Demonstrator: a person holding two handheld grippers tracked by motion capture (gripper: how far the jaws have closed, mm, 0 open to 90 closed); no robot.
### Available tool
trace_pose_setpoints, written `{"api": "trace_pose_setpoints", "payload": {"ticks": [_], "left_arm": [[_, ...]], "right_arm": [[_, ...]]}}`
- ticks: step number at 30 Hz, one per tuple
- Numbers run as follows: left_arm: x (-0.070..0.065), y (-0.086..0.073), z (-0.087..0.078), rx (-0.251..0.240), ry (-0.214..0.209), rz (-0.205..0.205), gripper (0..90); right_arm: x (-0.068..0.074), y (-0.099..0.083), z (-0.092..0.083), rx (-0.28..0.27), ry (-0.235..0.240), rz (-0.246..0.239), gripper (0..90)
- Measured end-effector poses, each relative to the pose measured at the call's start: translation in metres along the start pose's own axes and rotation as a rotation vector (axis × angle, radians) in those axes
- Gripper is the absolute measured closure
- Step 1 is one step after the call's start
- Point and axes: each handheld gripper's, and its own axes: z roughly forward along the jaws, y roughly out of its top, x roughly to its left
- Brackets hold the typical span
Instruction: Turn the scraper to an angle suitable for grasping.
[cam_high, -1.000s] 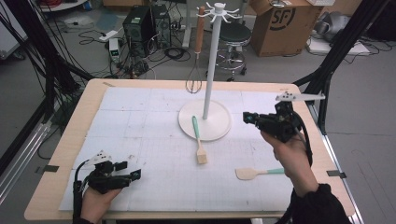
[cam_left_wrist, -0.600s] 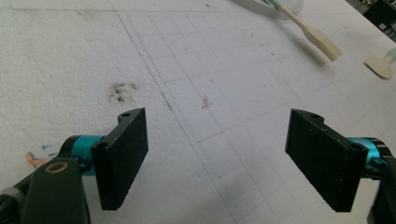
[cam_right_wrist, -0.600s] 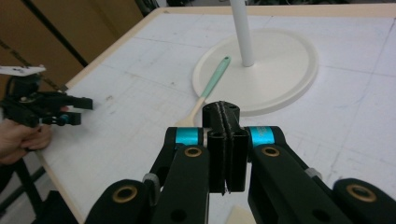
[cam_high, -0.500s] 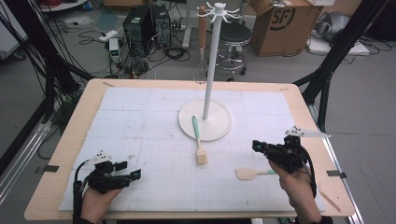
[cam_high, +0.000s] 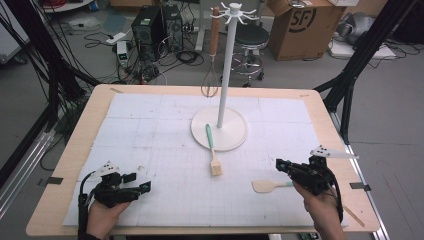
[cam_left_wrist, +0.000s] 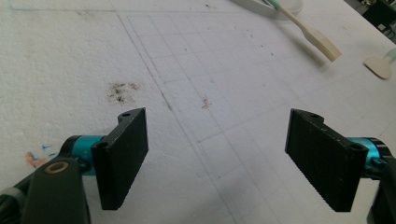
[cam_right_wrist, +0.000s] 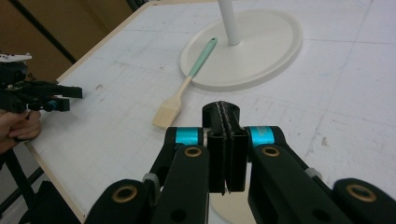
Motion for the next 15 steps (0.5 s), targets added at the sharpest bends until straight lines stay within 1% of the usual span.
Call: {"api": "trace_pose_setpoints", "payload": {"ticks": [2, 7, 9, 11, 13, 15], "left_arm": [[0.000, 0.000, 0.000, 0.000, 0.000, 0.000, 21.9], [0.000, 0.000, 0.000, 0.003, 0.000, 0.004, 21.9], [0.000, 0.000, 0.000, 0.001, 0.001, 0.003, 21.9], [0.000, 0.000, 0.001, 0.000, 0.003, 0.003, 21.9], [-0.001, 0.000, 0.001, 0.001, 0.006, 0.004, 21.9], [-0.001, 0.000, 0.001, 0.003, 0.007, 0.005, 22.0]], "right_arm": [[-0.002, -0.002, -0.005, -0.001, -0.010, 0.005, 89.6], [-0.009, -0.013, -0.017, 0.020, -0.041, 0.022, 89.6], [-0.013, -0.019, -0.022, 0.025, -0.049, 0.031, 89.6], [-0.018, -0.026, -0.027, 0.026, -0.050, 0.051, 89.6], [-0.023, -0.034, -0.030, 0.035, -0.062, 0.067, 89.6], [-0.027, -0.041, -0.031, 0.050, -0.069, 0.068, 89.2]]}}
